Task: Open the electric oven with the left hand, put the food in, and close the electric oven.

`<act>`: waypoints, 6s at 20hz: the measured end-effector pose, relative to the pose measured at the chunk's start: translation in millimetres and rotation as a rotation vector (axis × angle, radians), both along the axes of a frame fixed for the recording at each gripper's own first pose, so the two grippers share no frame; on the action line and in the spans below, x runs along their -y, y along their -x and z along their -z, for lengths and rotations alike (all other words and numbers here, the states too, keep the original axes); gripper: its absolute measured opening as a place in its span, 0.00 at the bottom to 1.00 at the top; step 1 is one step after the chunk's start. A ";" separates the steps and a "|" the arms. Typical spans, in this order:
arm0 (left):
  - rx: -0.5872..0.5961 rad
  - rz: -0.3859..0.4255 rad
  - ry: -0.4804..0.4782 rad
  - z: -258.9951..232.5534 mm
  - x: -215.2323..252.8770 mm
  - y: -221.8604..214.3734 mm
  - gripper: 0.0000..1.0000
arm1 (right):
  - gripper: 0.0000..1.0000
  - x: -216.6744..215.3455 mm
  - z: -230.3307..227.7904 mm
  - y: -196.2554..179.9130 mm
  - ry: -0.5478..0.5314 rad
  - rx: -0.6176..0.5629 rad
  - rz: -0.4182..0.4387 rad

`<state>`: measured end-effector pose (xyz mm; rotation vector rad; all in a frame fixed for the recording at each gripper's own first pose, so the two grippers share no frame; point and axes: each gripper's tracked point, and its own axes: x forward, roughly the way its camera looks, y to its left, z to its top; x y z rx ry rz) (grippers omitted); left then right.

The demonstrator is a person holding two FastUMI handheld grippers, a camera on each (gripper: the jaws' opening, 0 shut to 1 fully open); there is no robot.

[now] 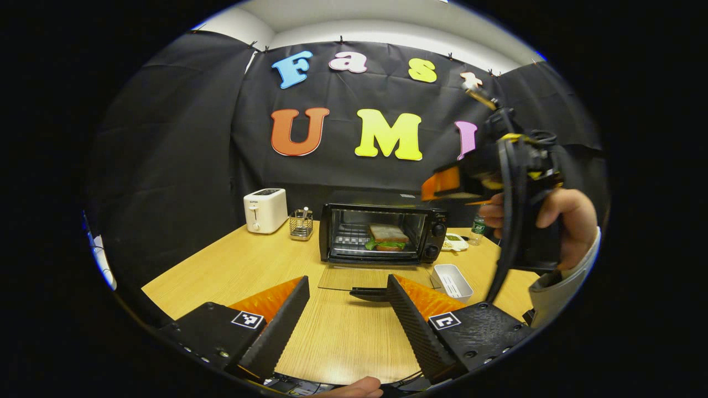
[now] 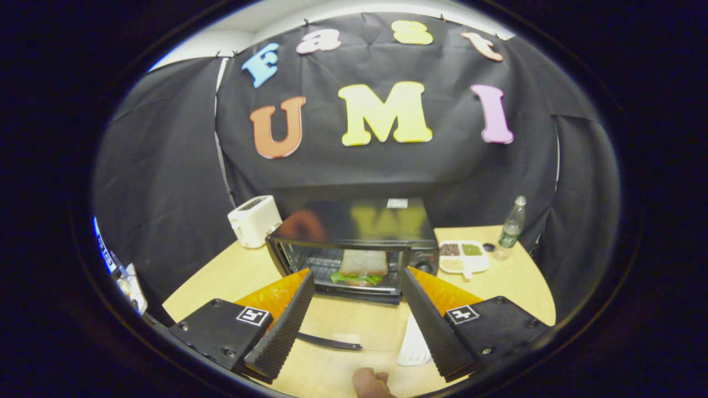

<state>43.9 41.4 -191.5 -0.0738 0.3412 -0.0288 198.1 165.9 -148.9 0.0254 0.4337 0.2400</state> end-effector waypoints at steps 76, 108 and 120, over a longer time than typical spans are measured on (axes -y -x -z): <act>0.008 0.063 -0.099 32.8 72.9 -256.5 0.96 | 1.00 216.8 -124.1 114.3 -0.014 0.421 0.187; 0.324 0.014 -0.074 -173.1 74.4 42.6 0.95 | 0.96 249.5 -115.5 205.5 0.040 0.398 0.298; 0.317 0.011 -0.103 -161.0 77.3 40.2 0.95 | 0.96 247.5 -105.5 200.8 0.024 0.371 0.287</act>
